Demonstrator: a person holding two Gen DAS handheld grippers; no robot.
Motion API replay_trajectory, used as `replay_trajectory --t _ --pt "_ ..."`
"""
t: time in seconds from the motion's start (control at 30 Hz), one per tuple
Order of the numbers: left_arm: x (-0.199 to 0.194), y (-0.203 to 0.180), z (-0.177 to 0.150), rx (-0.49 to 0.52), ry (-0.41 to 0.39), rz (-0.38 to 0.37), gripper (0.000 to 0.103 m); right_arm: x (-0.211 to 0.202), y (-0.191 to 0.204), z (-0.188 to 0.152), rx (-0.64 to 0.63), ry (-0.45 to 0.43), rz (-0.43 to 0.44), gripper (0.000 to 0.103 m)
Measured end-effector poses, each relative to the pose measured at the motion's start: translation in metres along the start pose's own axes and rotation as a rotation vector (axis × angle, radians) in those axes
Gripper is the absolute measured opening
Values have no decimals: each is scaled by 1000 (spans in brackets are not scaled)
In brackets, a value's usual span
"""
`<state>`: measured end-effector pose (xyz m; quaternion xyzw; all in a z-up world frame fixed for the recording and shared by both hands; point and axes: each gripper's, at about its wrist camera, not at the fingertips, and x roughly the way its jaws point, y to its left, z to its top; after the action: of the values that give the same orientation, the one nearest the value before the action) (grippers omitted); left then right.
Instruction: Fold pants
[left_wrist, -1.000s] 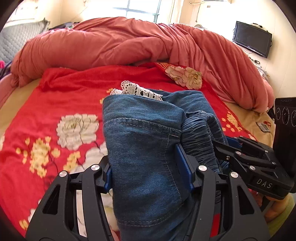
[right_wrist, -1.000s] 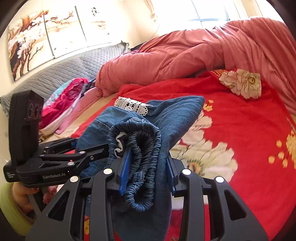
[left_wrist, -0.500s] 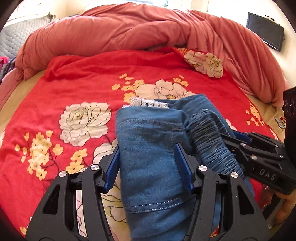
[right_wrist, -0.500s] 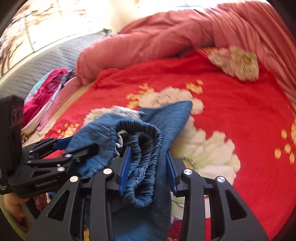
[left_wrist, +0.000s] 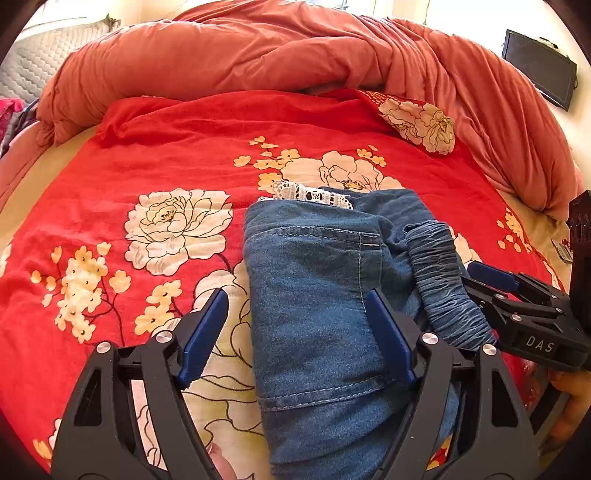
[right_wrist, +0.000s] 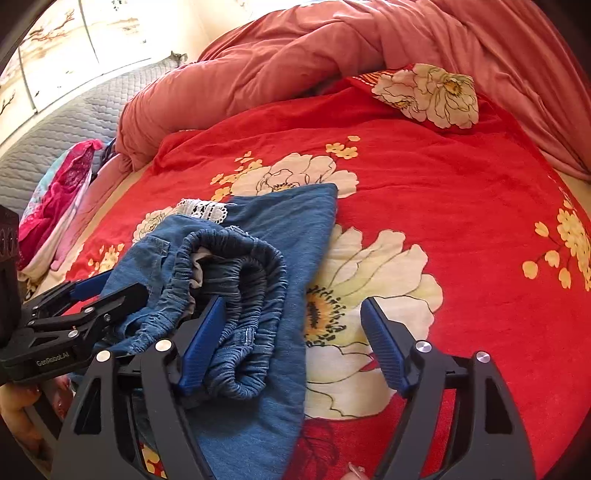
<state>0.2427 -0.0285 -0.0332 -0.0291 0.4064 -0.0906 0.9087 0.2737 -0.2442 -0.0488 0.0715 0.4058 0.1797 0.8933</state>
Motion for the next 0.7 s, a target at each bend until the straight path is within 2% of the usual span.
replay_trajectory --t 0.3,0.53,0.7 --pt "-19 0 0 -13 -39 -20 83 -19 -6 -2 9 -55 -8 80" --pt "-34 -1 1 -11 -69 -35 89 -44 -2 -3 -13 -122 -31 93" --pt "-42 -1 1 -8 -86 -35 93 -59 5 -3 -29 -170 -37 94"
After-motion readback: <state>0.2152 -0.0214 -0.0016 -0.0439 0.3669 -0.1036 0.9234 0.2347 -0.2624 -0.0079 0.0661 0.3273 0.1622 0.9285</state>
